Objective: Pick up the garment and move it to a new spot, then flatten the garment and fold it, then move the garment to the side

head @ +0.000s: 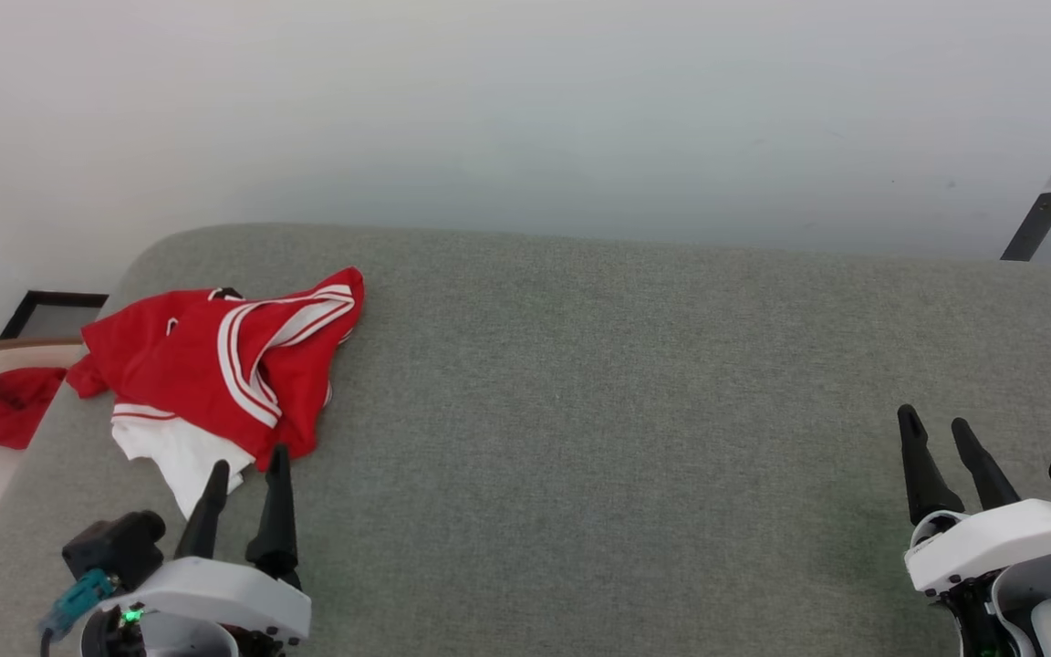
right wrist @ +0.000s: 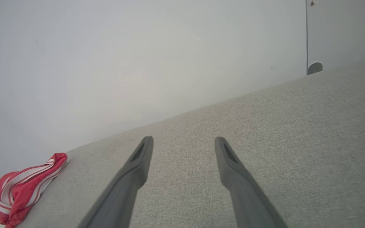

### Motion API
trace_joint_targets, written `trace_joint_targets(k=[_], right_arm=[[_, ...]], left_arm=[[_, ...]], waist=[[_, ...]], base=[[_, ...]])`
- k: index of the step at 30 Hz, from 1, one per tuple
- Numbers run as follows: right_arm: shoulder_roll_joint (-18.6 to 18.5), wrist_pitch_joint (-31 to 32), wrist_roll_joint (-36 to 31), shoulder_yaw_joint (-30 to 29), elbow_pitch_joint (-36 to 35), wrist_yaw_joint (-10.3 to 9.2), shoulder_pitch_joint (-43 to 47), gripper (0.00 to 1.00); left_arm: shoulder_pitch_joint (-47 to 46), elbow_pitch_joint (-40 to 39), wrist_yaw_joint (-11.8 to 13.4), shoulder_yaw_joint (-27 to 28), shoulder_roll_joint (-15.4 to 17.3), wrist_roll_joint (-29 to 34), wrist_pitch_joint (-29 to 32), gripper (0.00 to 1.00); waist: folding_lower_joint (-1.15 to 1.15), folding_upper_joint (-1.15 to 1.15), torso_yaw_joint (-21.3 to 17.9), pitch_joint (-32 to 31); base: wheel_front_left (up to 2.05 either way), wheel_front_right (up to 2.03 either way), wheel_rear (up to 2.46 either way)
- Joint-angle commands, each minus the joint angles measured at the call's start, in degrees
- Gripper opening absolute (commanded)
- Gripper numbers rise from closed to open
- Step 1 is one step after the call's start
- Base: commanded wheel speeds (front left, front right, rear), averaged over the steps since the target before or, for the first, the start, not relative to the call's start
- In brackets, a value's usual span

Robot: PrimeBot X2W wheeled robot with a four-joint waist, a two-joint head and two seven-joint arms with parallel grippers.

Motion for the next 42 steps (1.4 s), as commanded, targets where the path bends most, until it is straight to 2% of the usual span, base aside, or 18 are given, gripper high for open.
trace_joint_targets(k=[1, 24, 32, 42], right_arm=[[-0.6, -0.7, -1.8, -0.3, -0.1, 0.02, -1.6, 1.0], [-1.6, -3.7, -11.6, -0.8, 1.5, 0.03, -2.5, 1.0], [-1.5, -4.7, -14.5, -2.0, 1.9, 0.03, -2.4, 1.0], [-1.6, -5.9, -17.9, -3.3, 1.9, 0.04, -1.0, 1.0]], left_arm=[[-1.0, -0.2, -0.4, 0.0, 0.5, 2.0, -0.6, 1.0], [-0.9, 0.3, -1.5, -0.9, 1.0, 13.0, -3.5, 1.0], [-1.3, 1.7, -1.8, -0.6, 0.3, 13.2, -4.5, 1.0], [-1.8, 2.8, -1.9, -1.9, 1.4, 15.2, -5.6, 1.0]], waist=[[0.0, 0.0, 0.0, 0.0], [0.0, 0.0, -0.6, 0.0], [0.0, 0.0, -0.6, 0.1], [0.0, 0.0, -0.6, 0.0]], base=[[0.0, 0.0, 0.0], [0.0, 0.0, 0.0], [0.0, 0.0, 0.0], [0.0, 0.0, 0.0]])
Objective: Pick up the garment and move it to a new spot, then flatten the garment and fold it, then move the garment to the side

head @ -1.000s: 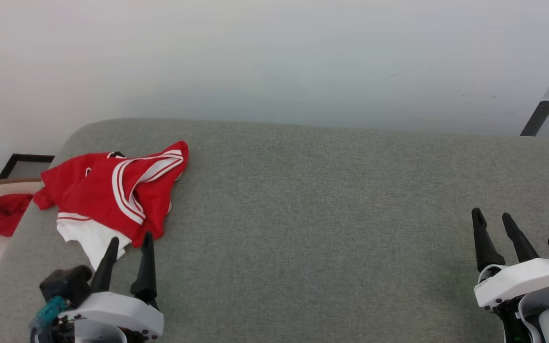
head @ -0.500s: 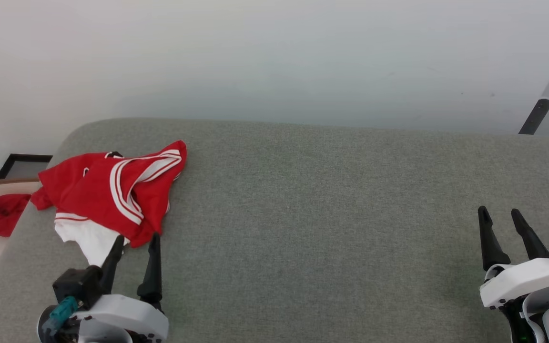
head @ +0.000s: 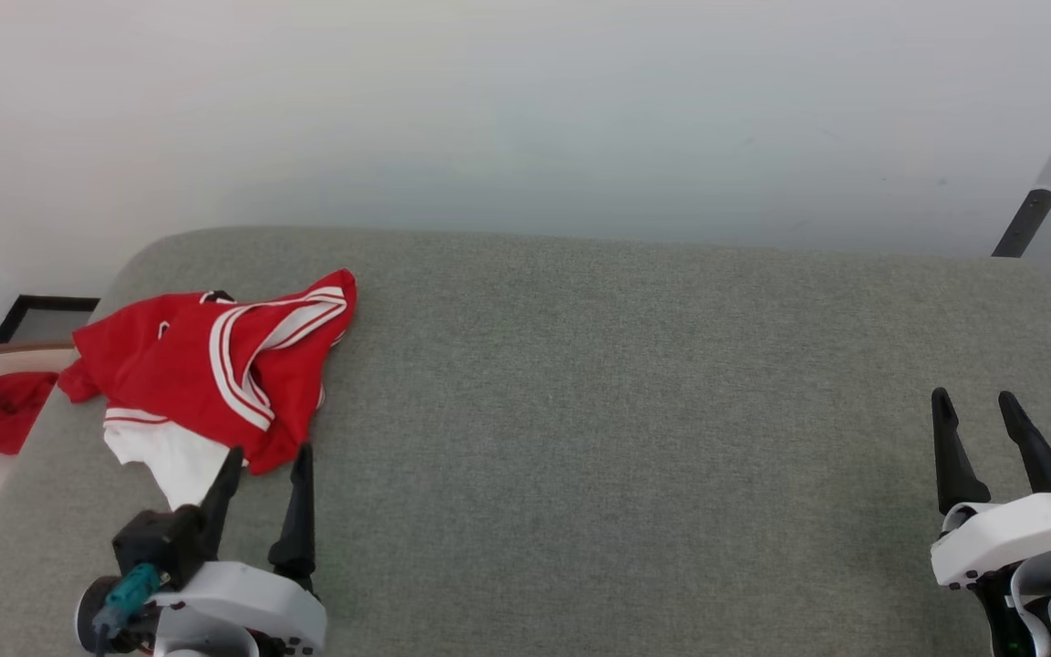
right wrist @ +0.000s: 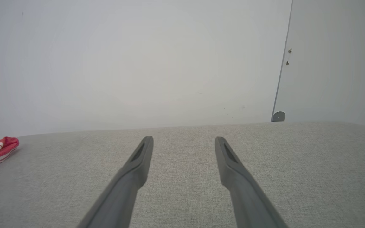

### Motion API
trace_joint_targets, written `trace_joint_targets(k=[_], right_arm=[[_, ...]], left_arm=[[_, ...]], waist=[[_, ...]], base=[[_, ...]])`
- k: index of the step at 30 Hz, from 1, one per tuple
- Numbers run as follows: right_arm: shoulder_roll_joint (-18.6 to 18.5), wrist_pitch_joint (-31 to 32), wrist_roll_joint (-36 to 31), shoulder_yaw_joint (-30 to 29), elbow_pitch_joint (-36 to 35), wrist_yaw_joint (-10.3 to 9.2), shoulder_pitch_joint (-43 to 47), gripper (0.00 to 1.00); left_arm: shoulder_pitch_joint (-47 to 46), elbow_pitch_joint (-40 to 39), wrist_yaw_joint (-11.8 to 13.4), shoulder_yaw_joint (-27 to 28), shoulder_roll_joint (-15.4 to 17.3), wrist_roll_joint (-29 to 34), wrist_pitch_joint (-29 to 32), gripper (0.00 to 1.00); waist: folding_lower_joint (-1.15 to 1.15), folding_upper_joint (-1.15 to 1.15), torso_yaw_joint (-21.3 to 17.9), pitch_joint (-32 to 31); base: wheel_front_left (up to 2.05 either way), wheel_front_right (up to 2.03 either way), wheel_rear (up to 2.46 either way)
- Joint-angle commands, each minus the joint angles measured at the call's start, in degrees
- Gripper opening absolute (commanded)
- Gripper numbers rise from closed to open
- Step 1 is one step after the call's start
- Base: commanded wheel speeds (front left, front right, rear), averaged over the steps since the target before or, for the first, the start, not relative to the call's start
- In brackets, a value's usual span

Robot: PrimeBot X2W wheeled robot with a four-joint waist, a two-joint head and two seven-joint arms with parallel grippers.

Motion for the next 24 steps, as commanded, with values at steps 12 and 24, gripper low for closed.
trace_joint_targets(k=[12, 24], right_arm=[[0.3, -1.7, -3.0, -0.4, 0.4, 0.04, 0.9, 1.0], [1.2, -1.9, -0.8, -2.2, 0.0, 0.04, 2.2, 1.0]], left_arm=[[-0.8, 1.1, -0.2, -0.8, 0.9, 2.7, -1.5, 1.0], [-1.3, 1.7, -0.3, -1.0, 1.2, 0.9, -1.5, 1.0]], waist=[[0.0, 0.0, -0.1, -0.1], [0.0, 0.0, 0.0, 0.1]], base=[[0.0, 0.0, 0.0], [0.0, 0.0, 0.0]])
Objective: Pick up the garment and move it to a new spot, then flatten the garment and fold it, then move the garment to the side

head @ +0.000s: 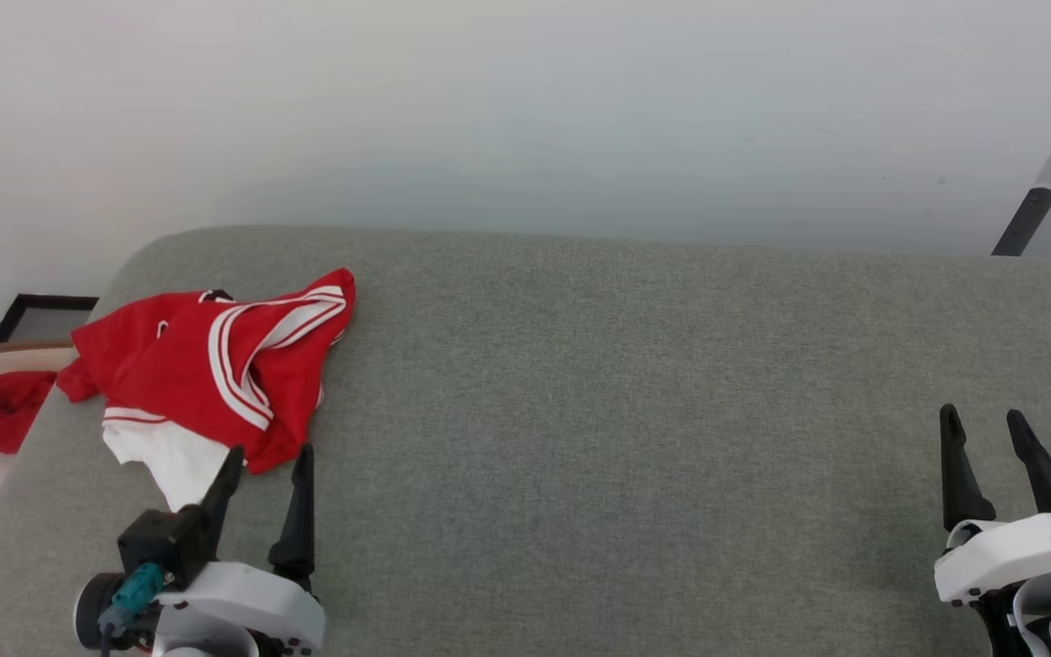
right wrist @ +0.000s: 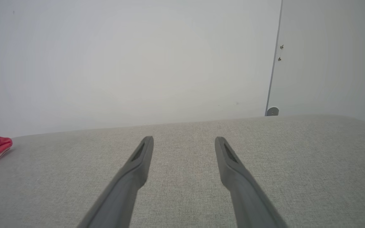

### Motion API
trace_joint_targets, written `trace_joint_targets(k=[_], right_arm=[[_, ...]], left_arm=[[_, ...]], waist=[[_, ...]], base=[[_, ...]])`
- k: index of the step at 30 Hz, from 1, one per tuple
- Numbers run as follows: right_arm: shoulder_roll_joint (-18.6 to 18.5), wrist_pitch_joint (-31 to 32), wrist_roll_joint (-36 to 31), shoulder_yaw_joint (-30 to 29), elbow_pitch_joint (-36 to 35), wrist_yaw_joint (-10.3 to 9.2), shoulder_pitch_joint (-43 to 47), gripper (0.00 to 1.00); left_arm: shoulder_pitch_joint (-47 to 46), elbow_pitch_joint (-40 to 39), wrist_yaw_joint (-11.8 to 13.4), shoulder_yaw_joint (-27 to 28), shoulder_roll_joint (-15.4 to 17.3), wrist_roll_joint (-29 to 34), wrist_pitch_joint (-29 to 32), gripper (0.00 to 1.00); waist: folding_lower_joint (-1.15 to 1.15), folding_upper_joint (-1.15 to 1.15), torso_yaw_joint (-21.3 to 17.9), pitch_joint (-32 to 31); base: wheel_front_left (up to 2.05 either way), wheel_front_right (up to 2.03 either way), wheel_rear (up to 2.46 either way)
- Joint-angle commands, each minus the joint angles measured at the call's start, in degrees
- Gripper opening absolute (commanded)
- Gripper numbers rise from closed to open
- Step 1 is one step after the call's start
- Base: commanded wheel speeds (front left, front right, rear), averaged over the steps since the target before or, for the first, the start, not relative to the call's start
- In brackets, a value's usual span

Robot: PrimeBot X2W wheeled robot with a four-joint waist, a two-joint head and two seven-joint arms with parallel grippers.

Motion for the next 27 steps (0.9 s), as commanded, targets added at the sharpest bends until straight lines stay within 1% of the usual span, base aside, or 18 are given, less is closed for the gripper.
trace_joint_targets(k=[1, 12, 16, 21, 27], right_arm=[[0.2, -0.3, 0.8, -0.3, -0.3, 0.04, 0.6, 1.0], [0.5, -0.4, 1.5, -0.5, -0.8, 0.04, 0.6, 1.0], [0.5, -0.4, 1.7, -0.3, -0.8, 0.04, 0.7, 1.0], [0.3, -0.4, 2.3, 0.2, -0.8, 0.04, 1.6, 1.0], [0.4, -0.5, 2.5, 2.1, -0.8, 0.04, 1.7, 1.0]], left_arm=[[-0.6, 0.1, -0.2, 0.0, 0.3, -0.5, 0.0, 1.0], [-0.6, 0.5, -0.2, -0.3, 0.5, -0.6, 0.0, 1.0], [-1.0, 0.8, -0.2, -0.7, 0.4, -0.7, 0.0, 1.0], [-1.2, 1.4, -0.2, 0.3, -0.2, -0.1, 0.0, 1.0], [-0.6, 2.6, -0.2, 1.2, -0.5, 0.5, 0.0, 1.0]], waist=[[0.0, 0.0, 0.0, 0.1], [0.0, 0.0, 0.2, 0.0], [0.0, 0.0, 1.0, -0.1], [0.0, 0.0, 3.9, -0.3], [0.0, 0.0, 9.5, -1.0]], base=[[0.0, 0.0, 0.0], [0.0, 0.0, 0.0], [0.0, 0.0, 0.0], [0.0, 0.0, 0.0], [0.0, 0.0, 0.0]])
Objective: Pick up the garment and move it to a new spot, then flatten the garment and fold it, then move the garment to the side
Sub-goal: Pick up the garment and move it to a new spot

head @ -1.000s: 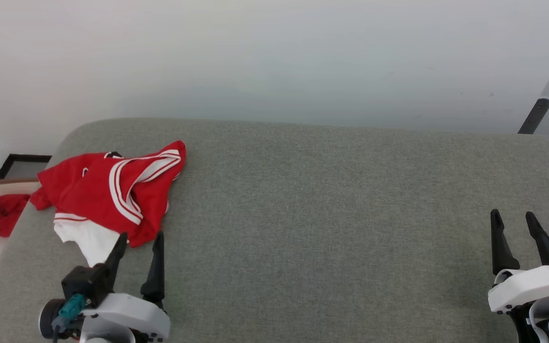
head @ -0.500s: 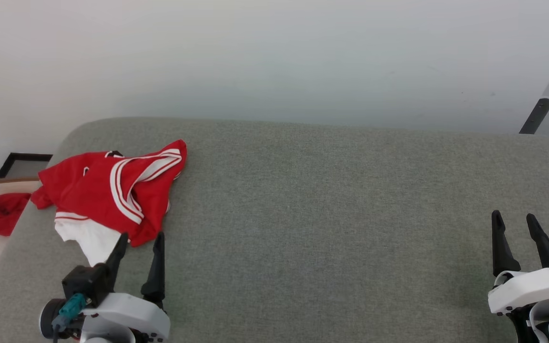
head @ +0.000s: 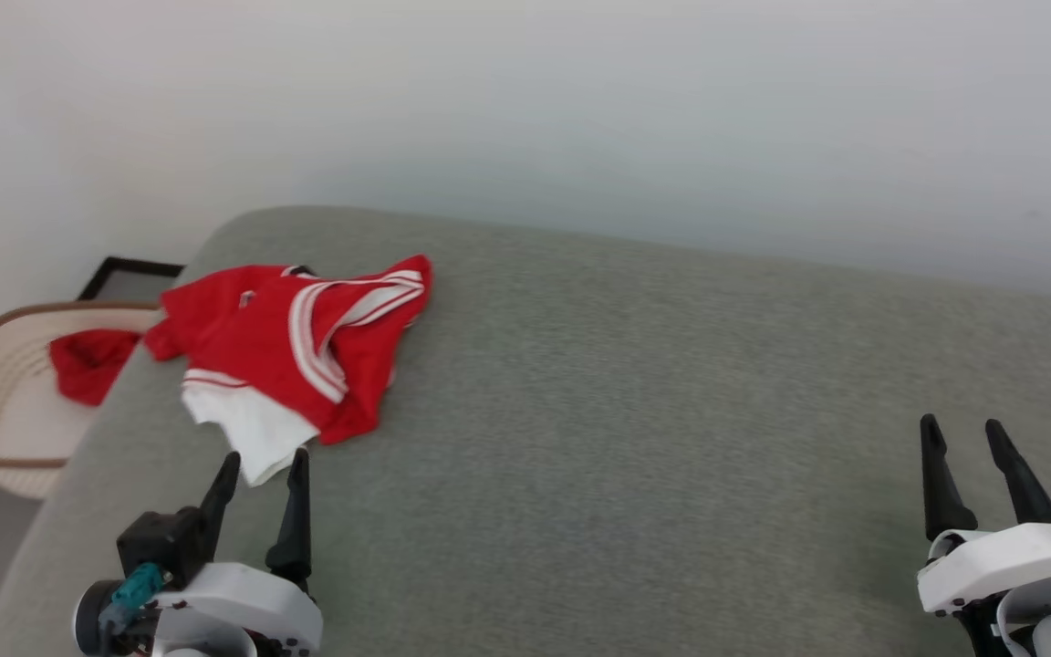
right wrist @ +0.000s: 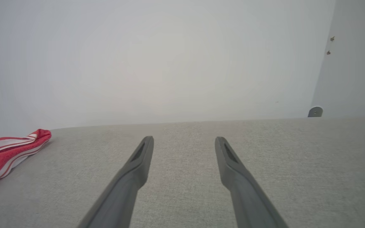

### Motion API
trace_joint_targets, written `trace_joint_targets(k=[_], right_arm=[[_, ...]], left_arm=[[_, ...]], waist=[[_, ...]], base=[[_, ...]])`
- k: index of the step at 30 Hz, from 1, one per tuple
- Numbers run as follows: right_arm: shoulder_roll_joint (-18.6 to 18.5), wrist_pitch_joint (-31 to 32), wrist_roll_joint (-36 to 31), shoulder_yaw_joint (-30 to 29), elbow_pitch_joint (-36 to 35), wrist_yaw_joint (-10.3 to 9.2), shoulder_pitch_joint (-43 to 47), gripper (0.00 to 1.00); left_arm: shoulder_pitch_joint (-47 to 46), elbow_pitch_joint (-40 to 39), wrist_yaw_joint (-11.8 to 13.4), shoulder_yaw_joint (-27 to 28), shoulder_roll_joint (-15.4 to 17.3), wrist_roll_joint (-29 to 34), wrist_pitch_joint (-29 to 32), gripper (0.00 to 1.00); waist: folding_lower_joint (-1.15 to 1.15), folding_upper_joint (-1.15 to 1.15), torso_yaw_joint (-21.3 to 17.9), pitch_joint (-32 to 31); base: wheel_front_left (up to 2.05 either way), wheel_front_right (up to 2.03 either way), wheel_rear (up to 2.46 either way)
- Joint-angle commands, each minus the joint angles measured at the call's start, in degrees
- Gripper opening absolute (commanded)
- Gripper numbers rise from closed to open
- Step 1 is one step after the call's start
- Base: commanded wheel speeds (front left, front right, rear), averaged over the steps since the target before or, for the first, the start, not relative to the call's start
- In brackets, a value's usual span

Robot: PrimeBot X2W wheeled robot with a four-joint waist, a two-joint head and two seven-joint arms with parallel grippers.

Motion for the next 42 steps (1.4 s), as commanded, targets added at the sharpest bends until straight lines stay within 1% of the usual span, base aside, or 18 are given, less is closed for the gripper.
trace_joint_targets(k=[1, 9, 15, 17, 18, 25, 31, 38, 42], right_arm=[[0.0, -0.2, 0.2, 0.8, -0.1, 0.04, 0.6, 1.0], [-0.5, -0.2, 1.1, 3.2, 0.3, 0.04, 1.0, 1.0], [0.1, -0.3, 1.8, 5.5, 0.6, 0.04, 1.2, 1.0], [0.3, 0.0, 1.9, 7.4, 0.5, 0.04, -0.6, 1.0], [0.3, 0.0, 1.9, 7.4, 0.5, 0.04, -0.6, 1.0], [-0.4, 0.5, 3.1, 14.1, 2.5, 0.04, -6.7, 1.0], [-0.4, 0.2, 5.6, 19.9, 5.6, 0.04, -11.1, 1.0], [-1.2, -0.2, 7.7, 22.2, 7.8, 0.04, -12.7, 1.0], [-1.9, -0.2, 8.4, 21.0, 7.5, 0.04, -11.6, 1.0]], left_arm=[[0.2, 0.4, -0.1, 0.3, -0.1, 0.4, 0.0, 1.0], [1.1, 1.2, -0.1, 1.2, -0.7, 1.0, 0.0, 1.0], [2.6, 1.6, -0.1, 2.4, -0.9, 0.8, 0.0, 1.0], [3.4, 0.6, 0.1, 3.7, -1.0, 0.4, 0.0, 1.0], [3.4, 0.6, 0.1, 3.7, -1.0, 0.4, 0.0, 1.0], [6.6, -4.8, 1.7, 8.8, -3.2, -0.2, 0.0, 1.0], [10.0, -8.8, 1.8, 12.7, -4.7, -0.6, 0.0, 1.0], [10.8, -9.8, 1.3, 13.5, -5.6, 0.1, 0.0, 1.0], [9.5, -9.0, 0.8, 12.3, -5.7, 0.9, 0.0, 1.0]], waist=[[0.0, 0.0, 4.8, -0.7], [0.0, 0.0, 15.2, -1.8], [0.0, 0.0, 22.5, -2.4], [0.0, 0.0, 23.3, -1.6], [0.0, 0.0, 23.3, -1.6], [0.0, 0.0, 25.3, 1.2], [0.0, 0.0, 25.9, 2.2], [0.0, 0.0, 25.8, 2.2], [0.0, 0.0, 25.4, 1.9]], base=[[0.0, 0.0, 0.0], [0.0, 0.0, 0.0], [0.0, 0.0, 0.0], [0.0, 0.0, 0.0], [0.0, 0.0, 0.0], [0.0, 0.0, 0.0], [-0.01, -0.01, -0.01], [-0.03, -0.03, -0.03], [0.0, 0.0, 0.0]])
